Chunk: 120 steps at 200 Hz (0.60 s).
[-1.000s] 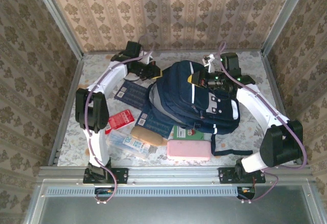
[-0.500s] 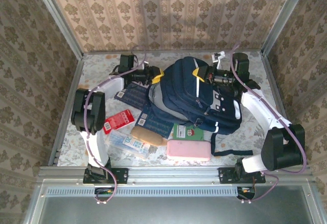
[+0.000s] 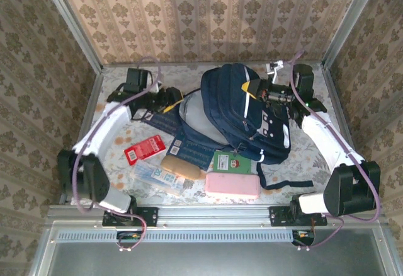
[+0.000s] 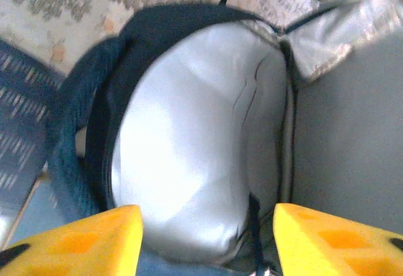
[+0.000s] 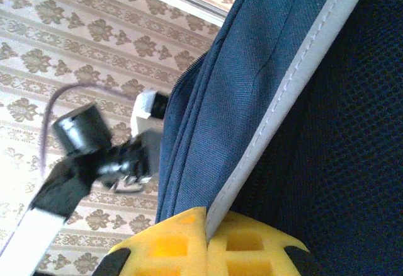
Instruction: Pack the student bag
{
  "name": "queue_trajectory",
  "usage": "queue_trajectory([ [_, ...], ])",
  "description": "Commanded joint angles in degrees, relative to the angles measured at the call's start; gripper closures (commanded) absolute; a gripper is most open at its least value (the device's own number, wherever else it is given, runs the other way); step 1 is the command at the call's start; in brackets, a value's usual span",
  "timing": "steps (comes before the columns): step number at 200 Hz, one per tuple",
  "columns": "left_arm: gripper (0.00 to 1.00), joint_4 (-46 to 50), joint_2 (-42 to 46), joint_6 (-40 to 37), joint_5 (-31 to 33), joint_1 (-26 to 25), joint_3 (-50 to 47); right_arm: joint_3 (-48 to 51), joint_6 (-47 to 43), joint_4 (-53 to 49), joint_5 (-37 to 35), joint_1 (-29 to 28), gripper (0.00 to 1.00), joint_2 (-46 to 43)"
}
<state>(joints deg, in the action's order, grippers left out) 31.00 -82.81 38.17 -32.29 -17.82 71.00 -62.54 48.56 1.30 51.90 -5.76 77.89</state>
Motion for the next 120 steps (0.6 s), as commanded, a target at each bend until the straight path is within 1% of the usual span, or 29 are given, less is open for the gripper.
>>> queue_trajectory([
  [1,0.33,12.00,7.44,1.24,11.40,-4.54,-7.44,-5.12,-6.68,-3.27,-2.20,-0.57,1.00,-3.31],
  [17,0.31,14.88,12.37,6.11,13.73,-6.71,-14.05,-5.66,-8.11,-5.73,-3.97,-0.59,1.00,-3.18],
  [26,0.25,16.40,14.62,9.49,14.48,-7.72,-17.48,-5.74,-8.34,-6.27,-4.54,-0.57,1.00,-3.18],
  [36,0.22,17.32,16.77,12.29,14.45,-7.98,-21.21,-5.75,-8.84,-7.12,-5.54,-0.57,1.00,-3.22],
  [39,0.22,17.53,17.24,13.13,14.52,-9.60,-22.15,-5.75,-9.08,-7.44,-5.98,-0.57,1.00,-3.26],
  [44,0.20,18.02,18.24,14.58,14.60,-10.23,-23.57,-5.75,-9.46,-8.07,-6.60,-0.57,1.00,-3.34],
  [48,0.17,18.26,18.93,15.79,14.70,-10.64,-24.89,-5.77,-9.82,-8.36,-7.06,-0.55,1.00,-3.42],
  [60,0.12,16.96,20.90,19.16,14.10,-11.71,-28.52,-5.45,-10.39,-8.78,-7.92,-0.57,1.00,-3.62],
  [76,0.08,14.55,22.36,22.23,13.40,-11.90,-31.65,-4.86,-10.25,-8.23,-8.13,-0.65,1.00,-3.79],
  [79,0.03,14.14,22.48,22.78,13.44,-11.91,-32.05,-4.67,-10.16,-8.08,-8.13,-0.66,1.00,-3.87],
  [82,0.01,13.67,22.57,23.20,13.52,-11.89,-32.37,-4.54,-10.15,-7.93,-8.13,-0.66,1.00,-3.95],
  [104,0.00,10.01,22.21,26.73,14.15,-12.36,-33.60,-4.04,-10.45,-8.12,-8.45,-1.13,1.00,-4.52],
  [120,0.00,8.39,21.26,29.66,15.97,-13.16,-33.39,-4.08,-11.38,-8.98,-9.30,-1.60,1.00,-4.99],
])
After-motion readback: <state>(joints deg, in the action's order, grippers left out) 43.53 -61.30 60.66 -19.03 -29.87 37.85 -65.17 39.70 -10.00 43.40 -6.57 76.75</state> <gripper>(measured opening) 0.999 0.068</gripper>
